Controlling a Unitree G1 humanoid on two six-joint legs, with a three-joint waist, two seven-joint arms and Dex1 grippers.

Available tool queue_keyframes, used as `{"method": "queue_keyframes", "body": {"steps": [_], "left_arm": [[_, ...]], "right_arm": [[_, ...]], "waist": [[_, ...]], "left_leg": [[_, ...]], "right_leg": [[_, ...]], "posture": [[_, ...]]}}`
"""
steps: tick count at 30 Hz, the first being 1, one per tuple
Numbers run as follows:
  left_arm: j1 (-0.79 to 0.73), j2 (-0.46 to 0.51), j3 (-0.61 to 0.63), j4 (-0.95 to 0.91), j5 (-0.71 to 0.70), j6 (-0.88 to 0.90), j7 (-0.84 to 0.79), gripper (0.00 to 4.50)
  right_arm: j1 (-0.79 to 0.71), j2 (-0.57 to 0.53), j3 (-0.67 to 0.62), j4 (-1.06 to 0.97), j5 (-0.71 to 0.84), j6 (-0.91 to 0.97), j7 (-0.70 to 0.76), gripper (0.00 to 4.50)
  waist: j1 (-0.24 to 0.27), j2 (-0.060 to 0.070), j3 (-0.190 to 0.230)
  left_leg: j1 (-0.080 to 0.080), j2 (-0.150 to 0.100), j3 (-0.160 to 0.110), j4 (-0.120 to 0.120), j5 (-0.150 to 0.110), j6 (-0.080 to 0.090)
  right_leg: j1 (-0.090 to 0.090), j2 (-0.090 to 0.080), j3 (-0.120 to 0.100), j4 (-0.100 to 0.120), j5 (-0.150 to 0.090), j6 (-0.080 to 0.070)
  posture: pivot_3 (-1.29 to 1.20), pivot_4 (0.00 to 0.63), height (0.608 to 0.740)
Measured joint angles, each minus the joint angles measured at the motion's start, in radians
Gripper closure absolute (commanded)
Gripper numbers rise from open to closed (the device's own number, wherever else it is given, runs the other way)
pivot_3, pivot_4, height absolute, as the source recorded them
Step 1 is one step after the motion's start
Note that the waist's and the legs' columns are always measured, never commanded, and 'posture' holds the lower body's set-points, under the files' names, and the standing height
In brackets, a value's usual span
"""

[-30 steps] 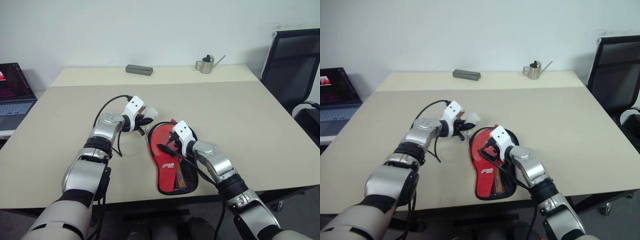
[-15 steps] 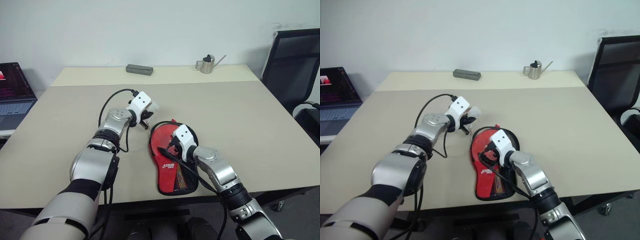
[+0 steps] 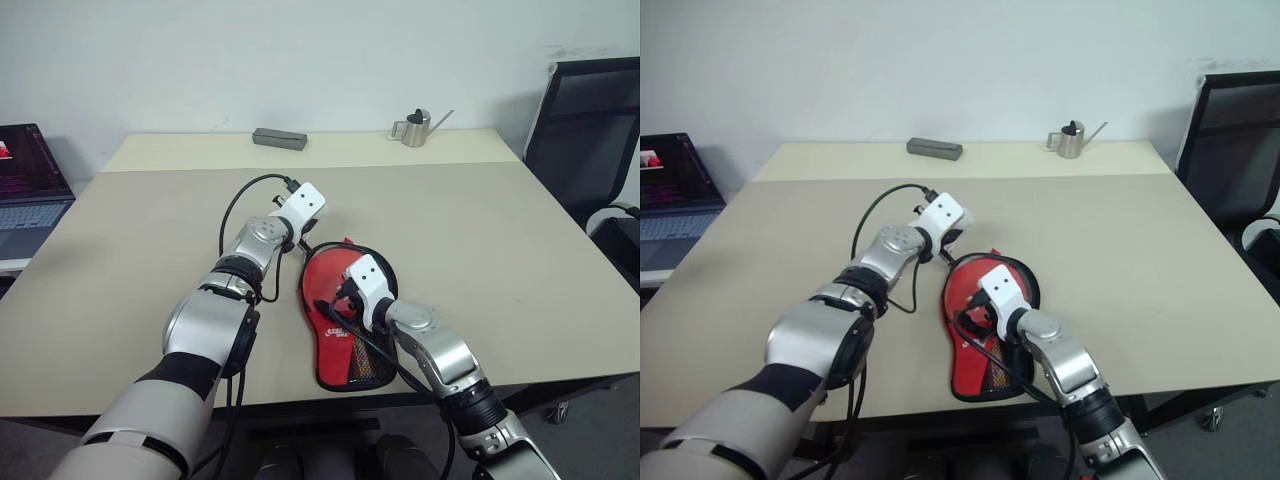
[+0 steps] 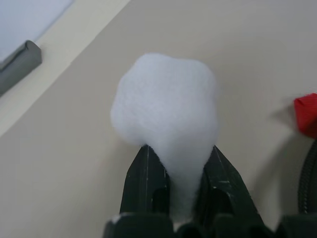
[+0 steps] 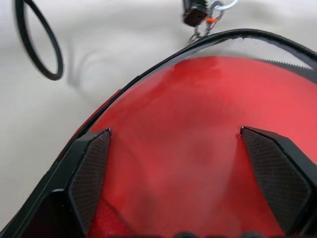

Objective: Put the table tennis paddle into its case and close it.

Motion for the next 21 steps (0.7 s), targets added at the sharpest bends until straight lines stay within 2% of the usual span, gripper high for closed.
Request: {"method": "queue_keyframes", "body": {"steps": [7, 21], "left_arm": [[-0.034, -0.065, -0.001, 0.018, 0.036, 0.000, 0.081, 4.24], [-0.108, -0.167, -0.017, 0.041, 0.116, -0.001, 0.243, 4.24]], "right_arm": [[0.041, -0.002, -0.001, -0.082, -0.009, 0.052, -0.034, 0.00], [0.129, 0.000, 0.008, -0.234, -0.013, 0.147, -0.084, 0.00]], "waist": [[0.008, 0.000, 0.000], [0.026, 0.000, 0.000]], "left_leg": [[-0.005, -0.001, 0.000, -0.001, -0.001, -0.001], [-0.007, -0.001, 0.000, -0.001, -0.003, -0.004]], "right_leg": [[0.000, -0.001, 0.000, -0.010, 0.003, 0.004], [0.000, -0.002, 0.000, -0.012, 0.002, 0.006]], "posture": [[0.00, 0.150, 0.740], [0.00, 0.150, 0.740]]}}
